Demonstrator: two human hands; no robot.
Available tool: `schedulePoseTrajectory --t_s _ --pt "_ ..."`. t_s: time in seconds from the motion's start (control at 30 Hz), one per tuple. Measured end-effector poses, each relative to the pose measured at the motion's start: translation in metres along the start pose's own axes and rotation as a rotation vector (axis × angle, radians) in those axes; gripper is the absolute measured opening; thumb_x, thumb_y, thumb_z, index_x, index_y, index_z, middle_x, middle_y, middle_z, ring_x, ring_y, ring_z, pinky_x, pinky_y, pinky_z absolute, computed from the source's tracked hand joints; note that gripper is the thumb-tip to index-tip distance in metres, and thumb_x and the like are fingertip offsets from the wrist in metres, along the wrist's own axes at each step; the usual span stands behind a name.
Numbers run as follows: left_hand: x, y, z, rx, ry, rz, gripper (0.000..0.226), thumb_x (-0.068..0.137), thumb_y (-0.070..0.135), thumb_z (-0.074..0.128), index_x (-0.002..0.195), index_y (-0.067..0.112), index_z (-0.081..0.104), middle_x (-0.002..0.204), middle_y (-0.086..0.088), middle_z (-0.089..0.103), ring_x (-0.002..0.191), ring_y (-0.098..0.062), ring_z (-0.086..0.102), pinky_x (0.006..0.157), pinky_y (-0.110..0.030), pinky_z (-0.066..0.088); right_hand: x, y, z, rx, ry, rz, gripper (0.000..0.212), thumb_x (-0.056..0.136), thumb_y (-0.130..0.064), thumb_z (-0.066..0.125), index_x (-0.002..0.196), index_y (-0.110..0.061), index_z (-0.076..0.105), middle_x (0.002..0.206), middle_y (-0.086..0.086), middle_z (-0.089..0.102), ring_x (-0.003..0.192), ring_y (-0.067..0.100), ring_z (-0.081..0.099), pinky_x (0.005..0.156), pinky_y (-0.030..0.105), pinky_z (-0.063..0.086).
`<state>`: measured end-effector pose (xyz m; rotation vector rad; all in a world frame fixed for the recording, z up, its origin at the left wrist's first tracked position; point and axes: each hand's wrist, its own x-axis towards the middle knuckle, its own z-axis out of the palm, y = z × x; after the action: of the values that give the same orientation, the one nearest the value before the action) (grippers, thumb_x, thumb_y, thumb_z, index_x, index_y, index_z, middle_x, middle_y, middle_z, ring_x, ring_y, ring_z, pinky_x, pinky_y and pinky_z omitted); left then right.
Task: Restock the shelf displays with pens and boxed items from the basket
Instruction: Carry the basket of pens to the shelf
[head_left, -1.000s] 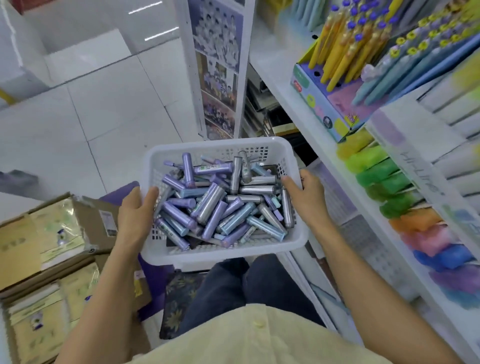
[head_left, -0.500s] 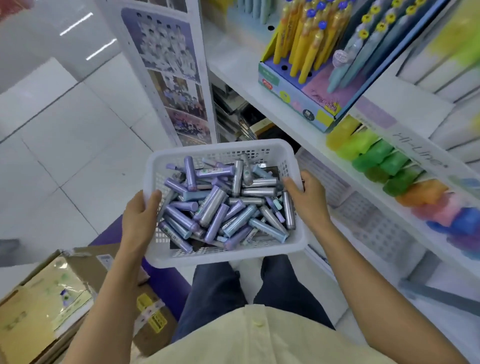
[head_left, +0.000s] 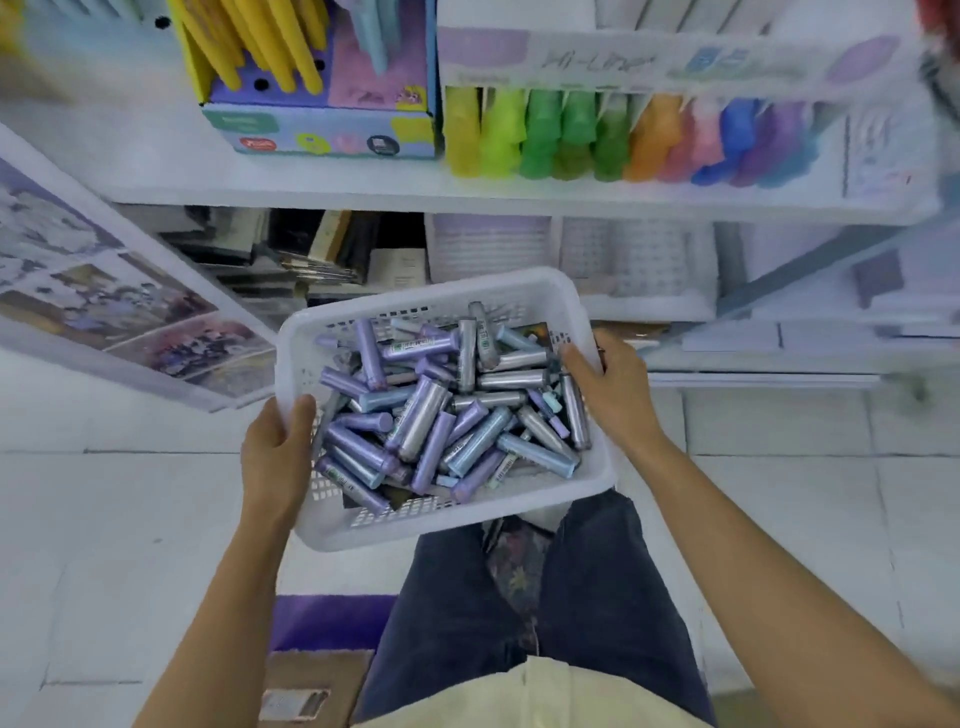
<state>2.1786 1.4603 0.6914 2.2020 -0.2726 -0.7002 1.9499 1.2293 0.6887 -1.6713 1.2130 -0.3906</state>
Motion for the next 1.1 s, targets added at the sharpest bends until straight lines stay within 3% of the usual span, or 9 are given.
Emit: schedulePoseTrajectory --t_s 0.27,0.37,0.47,0.57,0.73,0.9,1.03,1.1 --pt "0.021 -0.039 0.118 0.070 -0.121 0.031 0.029 0.101 0.033 0.046 0.094 0.008 0.058 0.080 -0.005 0.064 0.071 -0.023 0.058 0.062 -0.036 0.043 0.016 0.114 -0.032 0.020 0.105 0.102 0.026 0.096 -0.021 0.058 0.082 0.001 0.056 0.065 -0.003 0.050 0.052 -0.003 0.044 0.052 0.011 0.035" --pt "0.032 -0.071 0.170 0.110 -0.136 0.014 0.026 0.100 0.032 0.047 0.088 0.011 0.057 0.076 -0.002 0.062 0.068 -0.019 0.056 0.059 -0.031 0.042 0.033 0.172 -0.032 -0.025 0.100 0.145 0.020 0.096 -0.022 0.059 0.081 -0.008 0.057 0.065 -0.003 0.053 0.053 -0.003 0.047 0.052 0.011 0.037" --pt "0.050 -0.107 0.221 0.133 -0.169 -0.004 0.026 0.100 0.033 0.048 0.082 0.016 0.055 0.075 -0.003 0.062 0.068 -0.023 0.057 0.059 -0.035 0.041 0.053 0.233 -0.023 -0.048 0.124 0.174 0.026 0.095 -0.023 0.060 0.073 -0.014 0.049 0.063 -0.003 0.050 0.051 -0.001 0.047 0.049 0.012 0.036" --pt "0.076 -0.148 0.269 0.197 -0.212 -0.008 0.029 0.100 0.036 0.046 0.083 0.014 0.055 0.075 -0.006 0.062 0.072 -0.030 0.058 0.063 -0.040 0.041 0.072 0.296 -0.004 -0.055 0.143 0.199 0.031 0.095 -0.022 0.060 0.070 -0.013 0.044 0.062 0.001 0.046 0.052 0.007 0.042 0.047 0.015 0.034" --pt "0.121 -0.229 0.350 0.281 -0.194 -0.065 0.042 0.101 0.044 0.038 0.091 0.006 0.052 0.076 -0.007 0.056 0.072 -0.030 0.053 0.065 -0.038 0.036 0.102 0.407 0.041 -0.058 0.157 0.241 0.036 0.096 -0.020 0.059 0.066 -0.019 0.038 0.057 -0.005 0.042 0.046 0.000 0.041 0.045 0.013 0.032" --pt "0.159 -0.311 0.421 0.383 -0.184 -0.085 0.039 0.102 0.040 0.037 0.082 0.007 0.045 0.072 -0.012 0.055 0.063 -0.027 0.049 0.059 -0.037 0.034 0.131 0.512 0.087 -0.121 0.146 0.301 0.030 0.096 -0.024 0.058 0.072 -0.013 0.043 0.059 0.000 0.049 0.052 0.011 0.045 0.047 0.019 0.035" --pt "0.188 -0.363 0.468 0.415 -0.154 -0.091 0.036 0.102 0.041 0.036 0.094 0.008 0.048 0.076 -0.007 0.054 0.066 -0.026 0.048 0.061 -0.035 0.034 0.152 0.585 0.124 -0.117 0.163 0.347 0.028 0.096 -0.025 0.058 0.080 -0.003 0.050 0.068 0.011 0.058 0.060 0.021 0.053 0.056 0.032 0.042" --pt "0.204 -0.390 0.491 0.414 -0.133 -0.094 0.036 0.102 0.042 0.036 0.095 0.009 0.048 0.080 -0.009 0.054 0.071 -0.027 0.048 0.065 -0.036 0.035 0.165 0.618 0.143 -0.119 0.169 0.352 0.030 0.096 -0.025 0.058 0.080 -0.001 0.050 0.070 0.014 0.058 0.061 0.021 0.051 0.056 0.032 0.040"
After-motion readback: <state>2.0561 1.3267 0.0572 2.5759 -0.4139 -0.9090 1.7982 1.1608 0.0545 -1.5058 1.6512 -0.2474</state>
